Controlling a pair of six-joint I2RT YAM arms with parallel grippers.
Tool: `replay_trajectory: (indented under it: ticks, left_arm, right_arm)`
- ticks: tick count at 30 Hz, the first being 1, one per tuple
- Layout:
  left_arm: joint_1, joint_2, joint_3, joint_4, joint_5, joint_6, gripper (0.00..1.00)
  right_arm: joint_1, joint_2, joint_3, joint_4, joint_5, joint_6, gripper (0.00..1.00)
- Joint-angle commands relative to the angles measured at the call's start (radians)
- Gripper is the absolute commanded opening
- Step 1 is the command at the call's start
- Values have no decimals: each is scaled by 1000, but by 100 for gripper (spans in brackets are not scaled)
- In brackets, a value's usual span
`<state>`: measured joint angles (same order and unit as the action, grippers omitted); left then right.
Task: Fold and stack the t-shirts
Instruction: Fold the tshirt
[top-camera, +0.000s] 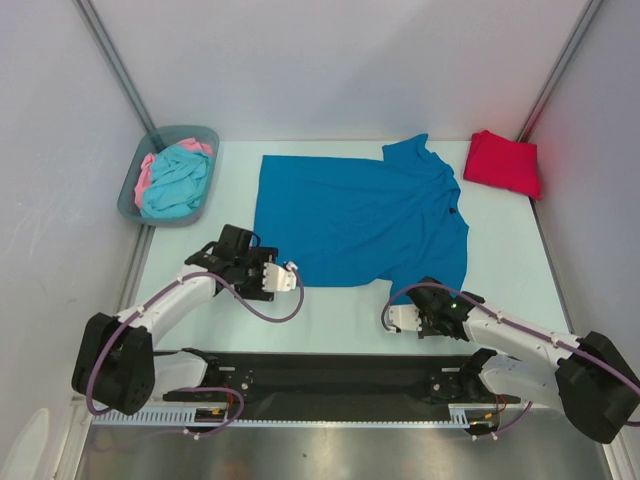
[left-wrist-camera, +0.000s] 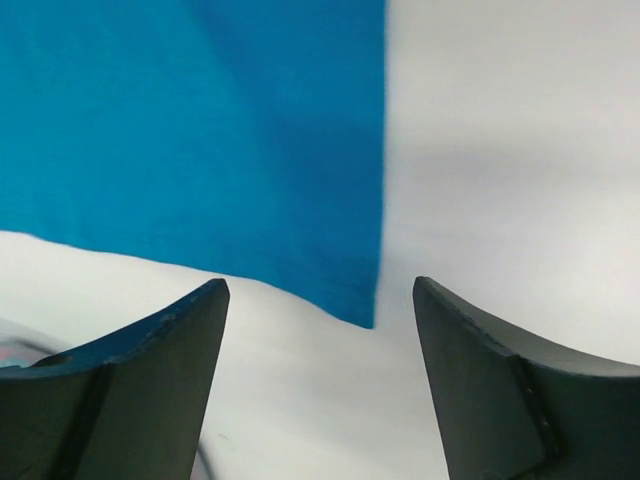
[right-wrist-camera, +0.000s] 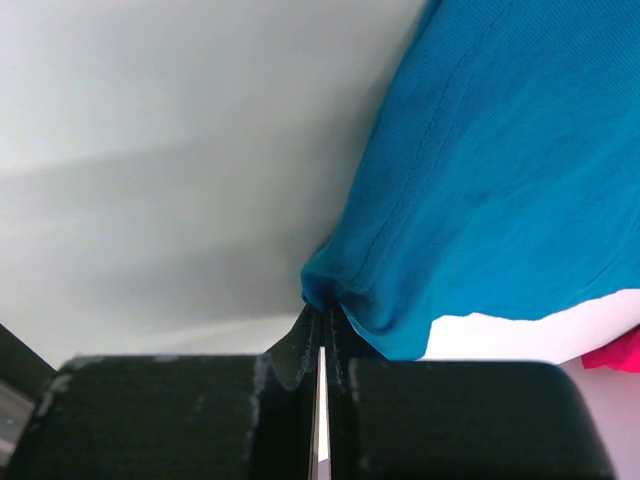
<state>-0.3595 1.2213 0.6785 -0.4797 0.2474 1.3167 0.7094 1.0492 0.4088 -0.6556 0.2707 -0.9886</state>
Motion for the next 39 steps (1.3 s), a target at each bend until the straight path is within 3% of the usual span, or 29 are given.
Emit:
replay_trajectory:
  ticks: [1, 4, 9, 18, 23, 27, 28, 39]
  left_arm:
    - [5, 9, 30, -115, 43, 21, 82]
    - [5, 12, -9, -99, -6, 82, 83]
    - [5, 29, -126, 84, -126, 150, 81]
    - [8, 112, -143, 208, -142, 154, 76]
    - [13, 135, -119, 196, -134, 154, 60]
    - [25, 153, -85, 145, -126, 171, 6]
    - [30, 159, -79, 129, -119, 173, 0]
    - [93, 159, -5, -3, -100, 237, 0]
  right_arm:
    - [1, 23, -33, 14, -71, 11, 0]
    - [1, 21, -33, 16, -71, 13, 0]
    - [1, 18, -36, 27, -71, 16, 0]
    - [-11, 15, -34, 24, -71, 15, 0]
    - [-18, 14, -36, 22, -70, 13, 0]
    - [-27, 14, -38, 27, -64, 8, 0]
    - [-31, 14, -38, 27, -62, 8, 0]
    - [-188, 40, 45, 62, -36, 18, 0]
